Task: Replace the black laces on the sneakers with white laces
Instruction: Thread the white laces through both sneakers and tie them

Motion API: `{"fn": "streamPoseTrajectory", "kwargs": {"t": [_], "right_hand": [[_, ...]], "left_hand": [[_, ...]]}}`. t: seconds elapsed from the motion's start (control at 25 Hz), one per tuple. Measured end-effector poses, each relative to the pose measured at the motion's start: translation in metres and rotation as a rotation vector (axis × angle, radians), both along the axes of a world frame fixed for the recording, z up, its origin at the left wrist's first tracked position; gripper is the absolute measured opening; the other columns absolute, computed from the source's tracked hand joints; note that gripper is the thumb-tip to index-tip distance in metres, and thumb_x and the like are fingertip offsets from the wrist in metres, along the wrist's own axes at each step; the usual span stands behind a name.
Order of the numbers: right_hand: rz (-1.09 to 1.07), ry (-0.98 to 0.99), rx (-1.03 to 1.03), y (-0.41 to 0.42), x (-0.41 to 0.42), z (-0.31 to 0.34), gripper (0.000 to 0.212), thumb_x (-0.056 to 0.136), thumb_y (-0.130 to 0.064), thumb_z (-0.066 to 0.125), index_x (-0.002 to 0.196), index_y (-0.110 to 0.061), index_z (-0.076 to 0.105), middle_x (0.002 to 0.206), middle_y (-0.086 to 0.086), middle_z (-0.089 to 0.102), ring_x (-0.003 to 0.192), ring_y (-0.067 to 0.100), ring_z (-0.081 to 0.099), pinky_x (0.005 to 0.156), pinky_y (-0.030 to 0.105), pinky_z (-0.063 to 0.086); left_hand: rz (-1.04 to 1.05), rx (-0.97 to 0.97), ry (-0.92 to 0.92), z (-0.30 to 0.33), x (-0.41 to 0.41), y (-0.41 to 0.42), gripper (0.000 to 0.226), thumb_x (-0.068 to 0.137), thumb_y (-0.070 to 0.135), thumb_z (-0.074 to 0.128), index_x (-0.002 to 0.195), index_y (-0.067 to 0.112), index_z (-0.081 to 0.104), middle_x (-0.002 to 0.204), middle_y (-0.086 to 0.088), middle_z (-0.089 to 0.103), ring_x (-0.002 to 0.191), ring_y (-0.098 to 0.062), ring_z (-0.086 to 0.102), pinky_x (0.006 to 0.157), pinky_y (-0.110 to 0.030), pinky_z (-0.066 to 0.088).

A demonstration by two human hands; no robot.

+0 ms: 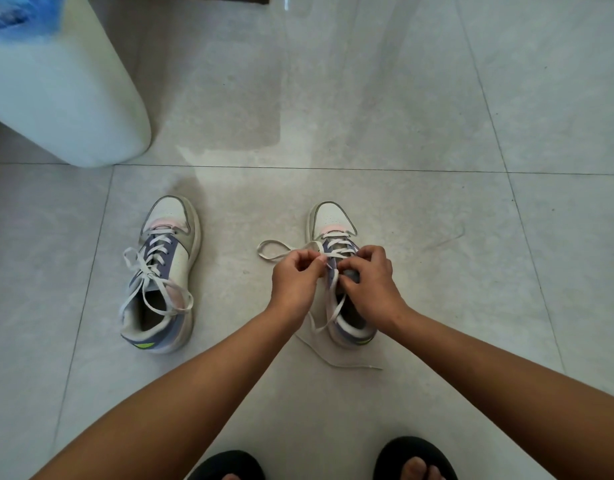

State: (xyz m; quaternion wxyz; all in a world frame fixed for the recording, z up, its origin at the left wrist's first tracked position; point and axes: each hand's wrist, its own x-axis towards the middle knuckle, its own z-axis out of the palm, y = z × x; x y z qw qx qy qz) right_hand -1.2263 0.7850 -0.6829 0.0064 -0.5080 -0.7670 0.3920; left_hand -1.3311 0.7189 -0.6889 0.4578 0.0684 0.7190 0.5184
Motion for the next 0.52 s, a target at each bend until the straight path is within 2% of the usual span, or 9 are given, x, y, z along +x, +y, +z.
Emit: {"fn": "streamPoseTrajectory", "kwargs": {"t": [0.12, 0.24, 0.36, 0.44, 0.52], "right_hand": [[0.033, 0.003, -0.013, -0.001, 0.0, 0.001, 0.02, 0.091, -0.014, 0.058, 0.109, -0.013, 0.066, 0.129, 0.005, 0.034, 0.122, 0.02, 0.03, 0.098, 0.018, 0.026], [0.018, 0.017, -0.024, -0.003, 0.001, 0.0, 0.019, 0.091, -0.013, 0.058, 0.107, -0.011, 0.068, 0.129, 0.005, 0.034, 0.123, 0.02, 0.03, 0.098, 0.017, 0.024], [-0.037, 0.025, -0.041, -0.002, -0.001, -0.002, 0.019, 0.091, -0.015, 0.059, 0.106, -0.011, 0.07, 0.13, 0.005, 0.035, 0.124, 0.019, 0.03, 0.102, 0.019, 0.025], [-0.049, 0.028, -0.041, -0.002, -0.002, -0.002, 0.019, 0.091, -0.016, 0.059, 0.106, -0.011, 0.069, 0.129, 0.005, 0.036, 0.124, 0.019, 0.03, 0.101, 0.018, 0.025], [-0.025, 0.031, -0.003, -0.004, -0.002, -0.003, 0.018, 0.091, -0.015, 0.059, 0.106, -0.011, 0.068, 0.128, 0.006, 0.037, 0.123, 0.02, 0.031, 0.098, 0.016, 0.025]], "left_hand": [[-0.037, 0.051, 0.121, -0.002, -0.004, -0.003, 0.011, 0.085, 0.011, 0.068, 0.08, 0.018, 0.062, 0.082, 0.0, 0.068, 0.078, -0.008, 0.065, 0.071, -0.017, 0.051], [-0.123, 0.092, 0.228, -0.003, -0.005, -0.009, 0.014, 0.083, 0.008, 0.069, 0.077, 0.019, 0.063, 0.076, 0.007, 0.066, 0.069, 0.004, 0.06, 0.067, -0.011, 0.048], [-0.167, 0.118, 0.32, -0.005, 0.001, -0.017, 0.014, 0.081, 0.007, 0.07, 0.077, 0.018, 0.064, 0.074, 0.012, 0.063, 0.066, 0.006, 0.058, 0.063, -0.008, 0.044], [-0.161, 0.102, 0.334, -0.01, 0.003, -0.018, 0.011, 0.082, 0.01, 0.071, 0.079, 0.02, 0.066, 0.08, 0.008, 0.065, 0.073, 0.003, 0.06, 0.066, -0.01, 0.045], [-0.143, 0.062, 0.313, -0.015, 0.003, -0.017, 0.009, 0.084, 0.015, 0.069, 0.082, 0.023, 0.066, 0.091, 0.003, 0.064, 0.084, -0.003, 0.061, 0.074, -0.018, 0.048]]}}
